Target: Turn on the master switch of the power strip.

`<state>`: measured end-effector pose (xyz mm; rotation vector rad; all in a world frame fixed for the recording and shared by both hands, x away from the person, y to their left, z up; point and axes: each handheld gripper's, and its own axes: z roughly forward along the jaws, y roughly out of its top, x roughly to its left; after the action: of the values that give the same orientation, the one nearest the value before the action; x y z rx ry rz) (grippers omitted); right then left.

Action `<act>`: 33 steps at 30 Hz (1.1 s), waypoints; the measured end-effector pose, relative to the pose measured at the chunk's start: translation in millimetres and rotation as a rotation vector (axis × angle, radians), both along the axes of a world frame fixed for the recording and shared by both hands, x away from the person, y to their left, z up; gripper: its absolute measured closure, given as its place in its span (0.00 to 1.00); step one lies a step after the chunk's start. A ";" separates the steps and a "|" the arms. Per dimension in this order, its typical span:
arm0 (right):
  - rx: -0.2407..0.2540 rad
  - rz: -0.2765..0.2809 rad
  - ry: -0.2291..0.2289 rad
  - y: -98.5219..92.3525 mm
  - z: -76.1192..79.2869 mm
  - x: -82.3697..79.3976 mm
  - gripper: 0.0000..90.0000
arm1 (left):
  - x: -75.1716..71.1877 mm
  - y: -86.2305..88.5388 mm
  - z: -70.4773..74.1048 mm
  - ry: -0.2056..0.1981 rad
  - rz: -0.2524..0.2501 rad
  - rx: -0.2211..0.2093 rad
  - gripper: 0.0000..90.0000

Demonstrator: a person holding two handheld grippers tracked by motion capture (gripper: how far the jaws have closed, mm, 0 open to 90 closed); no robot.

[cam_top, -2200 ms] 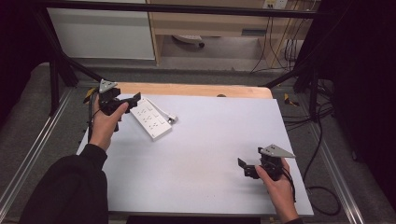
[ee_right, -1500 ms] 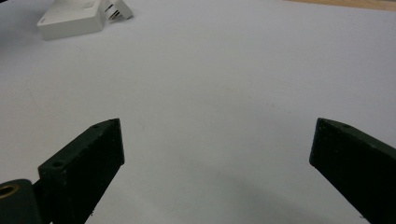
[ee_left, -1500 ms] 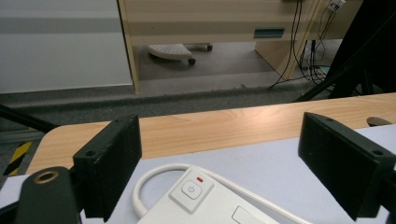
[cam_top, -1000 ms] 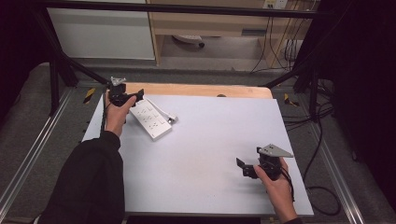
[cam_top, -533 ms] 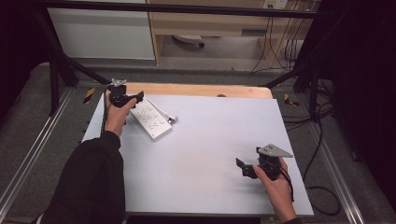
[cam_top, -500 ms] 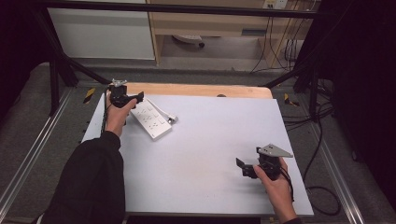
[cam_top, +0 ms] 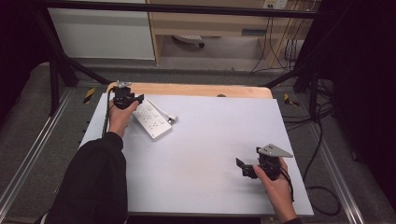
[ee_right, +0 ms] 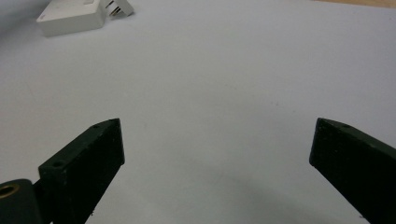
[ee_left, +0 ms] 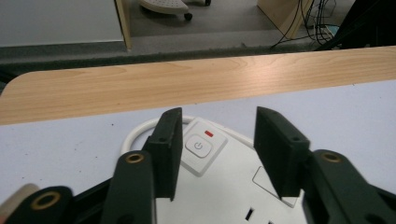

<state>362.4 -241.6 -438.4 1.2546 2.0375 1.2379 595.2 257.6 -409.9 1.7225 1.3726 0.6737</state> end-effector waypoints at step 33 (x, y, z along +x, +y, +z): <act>0.005 -0.002 0.002 -0.9 1.0 -0.6 0.04 | 4.1 -2.5 -10.9 0.017 -0.032 0.022 1.00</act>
<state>361.8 -242.6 -437.4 1.2603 2.0348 1.2417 599.3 255.1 -420.8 1.7675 1.3512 0.6601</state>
